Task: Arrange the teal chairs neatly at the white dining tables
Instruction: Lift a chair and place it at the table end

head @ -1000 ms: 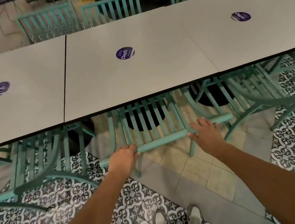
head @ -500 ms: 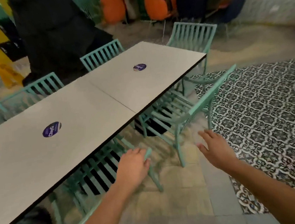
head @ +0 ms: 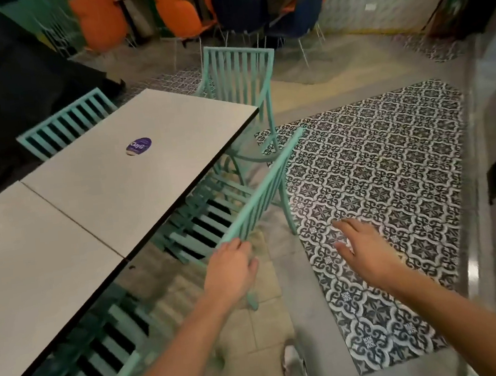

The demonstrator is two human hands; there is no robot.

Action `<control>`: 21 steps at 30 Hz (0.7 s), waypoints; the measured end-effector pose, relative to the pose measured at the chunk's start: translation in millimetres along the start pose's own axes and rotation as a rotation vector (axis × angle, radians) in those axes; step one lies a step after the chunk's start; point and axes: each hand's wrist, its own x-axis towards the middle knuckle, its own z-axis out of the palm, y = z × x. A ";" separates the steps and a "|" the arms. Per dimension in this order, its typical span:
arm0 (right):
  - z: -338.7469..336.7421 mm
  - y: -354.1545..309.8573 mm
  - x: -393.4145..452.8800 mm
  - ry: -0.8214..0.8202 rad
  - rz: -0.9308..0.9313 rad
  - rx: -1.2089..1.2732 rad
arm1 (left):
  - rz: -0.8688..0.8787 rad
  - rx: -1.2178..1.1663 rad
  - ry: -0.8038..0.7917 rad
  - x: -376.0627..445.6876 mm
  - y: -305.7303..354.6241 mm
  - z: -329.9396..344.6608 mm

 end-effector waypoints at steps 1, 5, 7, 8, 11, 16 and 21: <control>0.3 1.2 17.7 -0.003 -0.012 0.007 | -0.001 0.011 0.013 21.3 1.2 3.3; 4.6 -8.7 84.8 -0.026 -0.117 0.000 | -0.043 0.001 0.031 92.9 0.1 19.5; 4.1 -13.0 125.9 -0.044 -0.183 -0.034 | -0.088 -0.017 -0.003 126.0 -5.7 29.4; 3.6 -15.6 143.1 -0.058 -0.223 -0.062 | -0.106 -0.017 -0.035 135.7 -7.8 33.0; 0.2 -26.7 204.4 -0.072 -0.338 -0.111 | -0.164 -0.029 -0.159 160.8 -17.7 35.2; 20.6 -37.1 271.0 -0.126 -0.515 -0.169 | -0.202 -0.105 -0.264 185.1 -34.4 40.4; 44.9 -16.7 292.2 -0.190 -0.606 -0.172 | -0.365 -0.077 -0.350 195.4 -34.3 47.0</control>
